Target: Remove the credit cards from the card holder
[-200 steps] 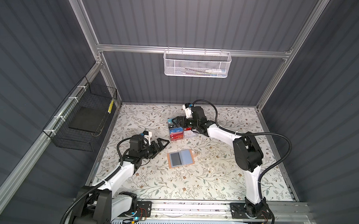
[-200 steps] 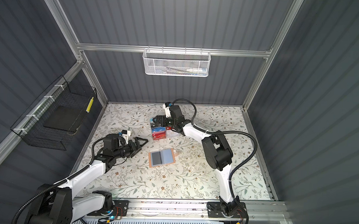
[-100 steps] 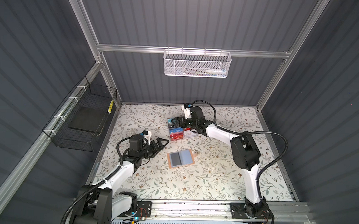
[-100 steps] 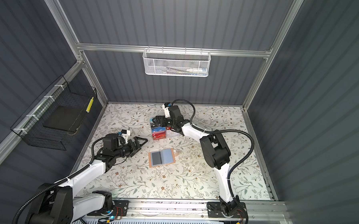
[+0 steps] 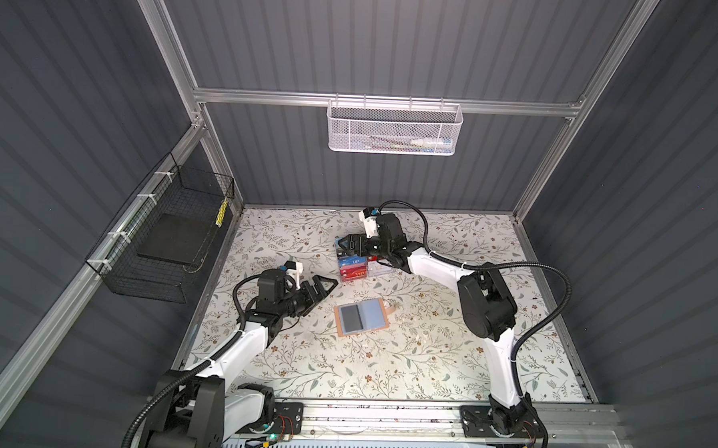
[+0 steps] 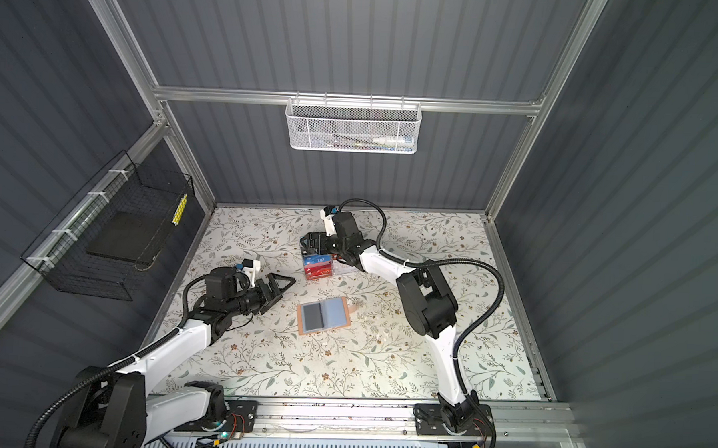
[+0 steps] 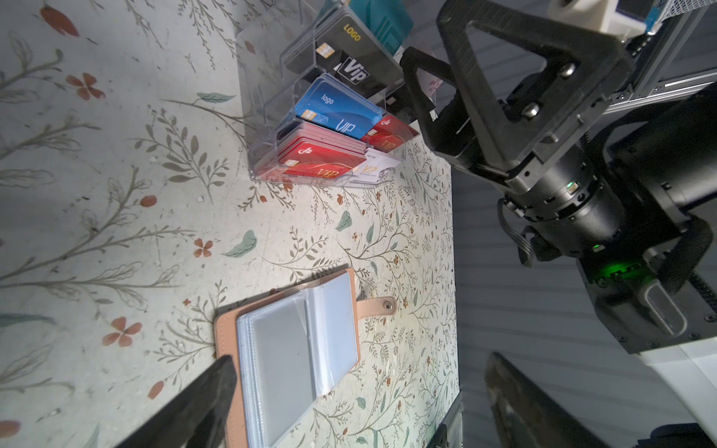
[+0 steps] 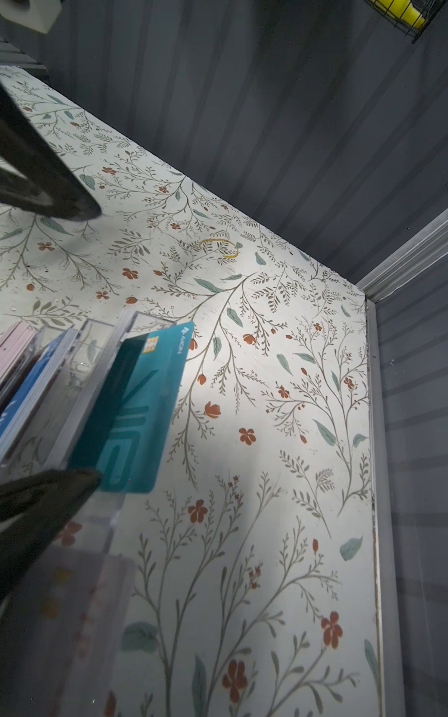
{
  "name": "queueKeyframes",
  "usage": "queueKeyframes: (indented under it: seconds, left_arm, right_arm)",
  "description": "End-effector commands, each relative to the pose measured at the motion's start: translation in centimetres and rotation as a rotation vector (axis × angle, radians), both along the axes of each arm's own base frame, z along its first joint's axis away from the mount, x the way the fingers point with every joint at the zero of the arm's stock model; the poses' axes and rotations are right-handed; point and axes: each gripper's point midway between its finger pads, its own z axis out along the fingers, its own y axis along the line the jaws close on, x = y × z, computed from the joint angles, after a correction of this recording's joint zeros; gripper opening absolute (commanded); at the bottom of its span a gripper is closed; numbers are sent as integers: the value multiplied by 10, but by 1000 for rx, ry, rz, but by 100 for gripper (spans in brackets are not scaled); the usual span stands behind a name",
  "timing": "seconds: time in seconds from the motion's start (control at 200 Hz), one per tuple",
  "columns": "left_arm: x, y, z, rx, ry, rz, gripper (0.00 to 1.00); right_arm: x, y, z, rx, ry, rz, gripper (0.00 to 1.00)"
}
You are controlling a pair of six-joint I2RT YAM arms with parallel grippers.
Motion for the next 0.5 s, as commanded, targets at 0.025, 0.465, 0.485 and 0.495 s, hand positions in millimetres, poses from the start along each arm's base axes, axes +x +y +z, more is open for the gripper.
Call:
queueKeyframes:
  seconds: [0.025,0.465,0.485,0.495]
  left_arm:
    - [-5,1,0,8,-19,-23,100]
    - [-1,13,16,109,-62,7,100]
    - [-1,16,17,129,-69,15,100]
    - [0,17,19,139,-75,20,100]
  right_arm:
    - [-2,8,-10,-8,26,11,99]
    - [-12,-9,30,-10,-43,-10,99]
    - [-13,-12,34,-10,-50,-14,99]
    - [-14,-14,37,-9,-53,-15,99]
